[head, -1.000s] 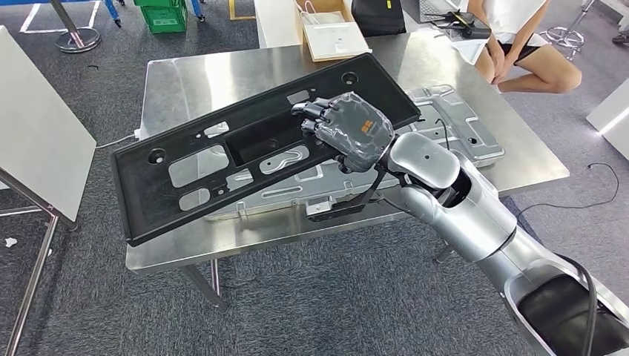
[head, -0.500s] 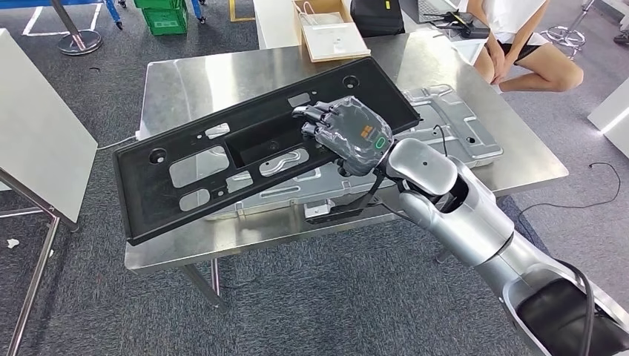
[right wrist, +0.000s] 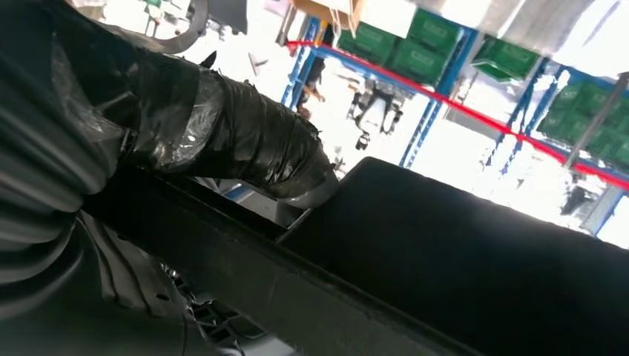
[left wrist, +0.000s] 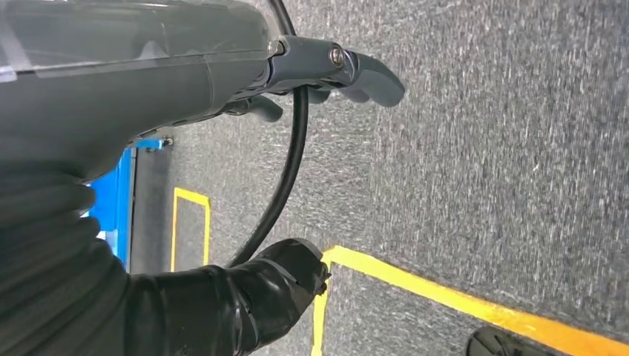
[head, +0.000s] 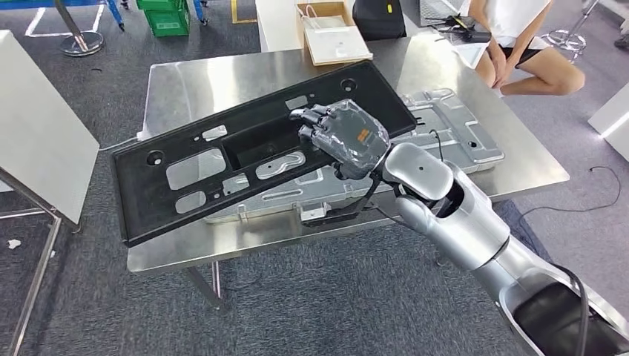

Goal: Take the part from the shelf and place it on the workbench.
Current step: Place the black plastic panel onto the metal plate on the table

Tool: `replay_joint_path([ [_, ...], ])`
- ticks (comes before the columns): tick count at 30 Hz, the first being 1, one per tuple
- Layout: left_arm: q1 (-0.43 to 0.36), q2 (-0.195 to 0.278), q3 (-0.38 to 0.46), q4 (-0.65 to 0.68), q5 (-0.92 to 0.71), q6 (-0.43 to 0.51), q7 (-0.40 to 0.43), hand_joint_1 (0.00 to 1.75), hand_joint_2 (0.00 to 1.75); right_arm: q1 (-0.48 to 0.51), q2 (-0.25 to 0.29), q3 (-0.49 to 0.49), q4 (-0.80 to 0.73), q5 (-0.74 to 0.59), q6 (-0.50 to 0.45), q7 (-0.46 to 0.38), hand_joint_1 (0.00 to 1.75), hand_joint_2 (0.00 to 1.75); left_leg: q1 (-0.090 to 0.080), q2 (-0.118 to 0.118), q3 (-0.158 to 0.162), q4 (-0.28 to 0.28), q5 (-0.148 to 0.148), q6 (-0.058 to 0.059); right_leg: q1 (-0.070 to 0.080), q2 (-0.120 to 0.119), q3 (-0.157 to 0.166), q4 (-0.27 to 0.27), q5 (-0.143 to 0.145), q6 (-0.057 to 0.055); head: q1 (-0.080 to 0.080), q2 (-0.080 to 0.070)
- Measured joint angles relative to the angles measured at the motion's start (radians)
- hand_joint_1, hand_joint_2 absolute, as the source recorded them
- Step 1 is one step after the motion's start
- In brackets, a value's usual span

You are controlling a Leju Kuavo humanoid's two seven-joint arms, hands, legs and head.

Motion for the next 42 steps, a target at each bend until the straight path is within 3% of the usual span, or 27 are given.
replay_joint_path([
  [2,-0.002,0.0,0.0,0.0,0.0,0.0,0.0,0.0,1.75,0.002,0.0,0.0,0.0,0.0,-0.001,0.0,1.75,1.75,-0.004,-0.001,0.006,-0.001,-0.003,0.005,0.001,0.021,-0.073,0.134,-0.058,-0.007,0.001,0.0],
  [3,-0.004,0.0,0.0,0.0,0.0,0.0,0.0,0.0,1.75,0.005,0.0,0.0,0.001,0.0,-0.001,0.0,1.75,1.75,-0.006,-0.004,0.008,0.002,-0.007,0.005,0.002,0.025,-0.109,0.19,-0.074,-0.008,0.001,0.0],
  [4,-0.005,0.0,0.0,0.0,0.0,0.0,0.001,0.0,1.75,0.008,0.0,0.0,0.001,0.001,-0.001,0.0,1.75,1.75,-0.007,-0.008,0.009,0.005,-0.011,0.004,0.002,0.026,-0.129,0.215,-0.071,-0.009,0.001,0.0],
  [5,-0.006,0.0,0.0,0.0,-0.001,0.0,0.001,0.0,1.75,0.01,0.0,0.0,0.002,0.001,-0.001,0.0,1.75,1.75,-0.007,-0.013,0.012,0.011,-0.017,0.001,0.001,0.026,-0.128,0.196,-0.043,-0.011,0.001,0.0],
  [7,-0.004,0.0,0.0,0.0,-0.001,0.001,0.001,0.0,1.75,0.01,0.001,0.0,0.002,0.001,-0.001,0.0,1.75,1.75,-0.006,-0.021,0.018,0.027,-0.033,-0.008,0.0,0.027,-0.085,0.083,0.036,-0.015,0.001,0.0],
  [8,-0.004,0.0,0.0,0.0,-0.001,0.001,0.002,0.0,1.75,0.009,0.001,0.0,0.002,0.001,0.0,0.0,1.75,1.75,-0.007,-0.025,0.018,0.038,-0.042,-0.015,0.002,0.03,-0.06,0.024,0.062,-0.019,0.001,0.0],
  [9,-0.003,0.0,0.0,0.0,-0.001,0.001,0.002,0.0,1.75,0.009,0.001,0.001,0.002,0.001,0.0,0.0,1.75,1.75,-0.007,-0.027,0.014,0.045,-0.047,-0.022,0.005,0.032,-0.047,-0.006,0.071,-0.023,0.001,0.0],
  [13,-0.001,-0.002,0.0,0.0,0.0,0.001,0.003,0.0,1.75,0.01,0.001,0.001,0.001,0.002,0.0,0.0,1.75,1.75,-0.005,-0.029,0.009,0.054,-0.059,-0.045,0.009,0.034,-0.039,-0.022,0.061,-0.042,0.001,0.0],
  [15,-0.001,-0.002,0.0,0.0,0.0,0.002,0.003,0.0,1.75,0.007,0.001,0.0,0.001,0.001,0.0,0.0,1.75,1.75,-0.002,-0.021,-0.012,0.105,-0.086,-0.056,0.005,0.031,-0.025,-0.031,0.058,-0.054,0.0,0.0],
  [18,-0.002,0.0,0.0,0.0,0.0,0.002,-0.003,0.0,1.75,0.006,0.003,0.001,0.001,0.001,0.0,0.0,1.75,1.75,0.0,-0.012,-0.116,0.286,-0.146,-0.068,0.005,0.029,-0.012,-0.033,0.05,-0.063,-0.001,0.0],
  [19,-0.002,0.001,0.0,0.0,0.0,0.002,-0.006,0.0,1.75,0.007,0.003,0.001,0.001,0.001,0.0,0.0,1.75,1.75,0.0,-0.011,-0.144,0.322,-0.146,-0.069,0.005,0.029,-0.008,-0.033,0.047,-0.064,-0.001,0.0],
  [20,-0.001,0.001,0.0,0.0,0.0,0.002,-0.008,0.0,1.75,0.008,0.003,0.001,0.001,0.001,0.0,0.0,1.75,1.75,0.0,-0.01,-0.154,0.321,-0.126,-0.069,0.005,0.028,-0.003,-0.032,0.043,-0.063,-0.001,0.0],
  [21,0.0,0.001,0.0,0.0,0.001,0.002,-0.009,0.0,1.75,0.009,0.003,0.001,0.001,0.002,0.001,0.0,1.75,1.75,0.0,-0.01,-0.144,0.281,-0.087,-0.067,0.005,0.028,0.004,-0.032,0.038,-0.062,-0.001,0.0],
  [22,0.0,0.001,0.0,0.0,0.001,0.002,-0.01,0.0,1.75,0.008,0.003,0.001,0.001,0.002,0.001,0.0,1.75,1.75,0.0,-0.009,-0.119,0.212,-0.042,-0.063,0.005,0.028,0.011,-0.032,0.032,-0.06,-0.001,0.0],
  [24,0.0,0.002,0.0,0.0,0.002,0.002,-0.01,0.0,1.75,0.005,0.003,0.001,0.001,0.002,0.001,0.0,1.75,1.75,-0.005,-0.008,-0.066,0.092,0.008,-0.054,0.007,0.028,0.021,-0.033,0.023,-0.051,-0.001,0.0],
  [26,-0.002,0.002,0.0,0.0,0.003,0.001,-0.01,0.0,1.75,0.003,0.003,0.001,0.001,0.002,0.001,0.001,1.75,1.75,-0.008,-0.008,-0.048,0.052,0.008,-0.05,0.013,0.028,0.02,-0.032,0.019,-0.049,-0.001,0.0],
  [29,-0.002,0.001,0.0,0.0,0.003,0.0,-0.01,0.0,1.75,0.005,0.0,0.001,0.002,0.002,0.0,0.003,1.75,1.75,-0.007,-0.01,-0.048,0.046,0.008,-0.051,0.015,0.026,0.021,-0.037,0.02,-0.056,0.0,0.0],
  [31,-0.001,0.001,0.001,0.0,0.003,-0.001,-0.01,0.0,1.75,0.005,-0.001,0.001,0.002,0.002,0.0,0.003,1.75,1.75,-0.008,-0.011,-0.048,0.046,0.007,-0.047,0.014,0.024,0.025,-0.044,0.02,-0.055,0.0,0.0],
  [42,-0.002,0.001,0.001,0.0,0.003,-0.002,-0.01,0.0,1.75,0.005,-0.002,0.001,0.003,0.002,0.0,0.003,1.75,1.75,-0.011,-0.011,-0.047,0.046,0.005,-0.036,0.012,0.023,0.031,-0.055,0.026,-0.037,0.0,0.0],
])
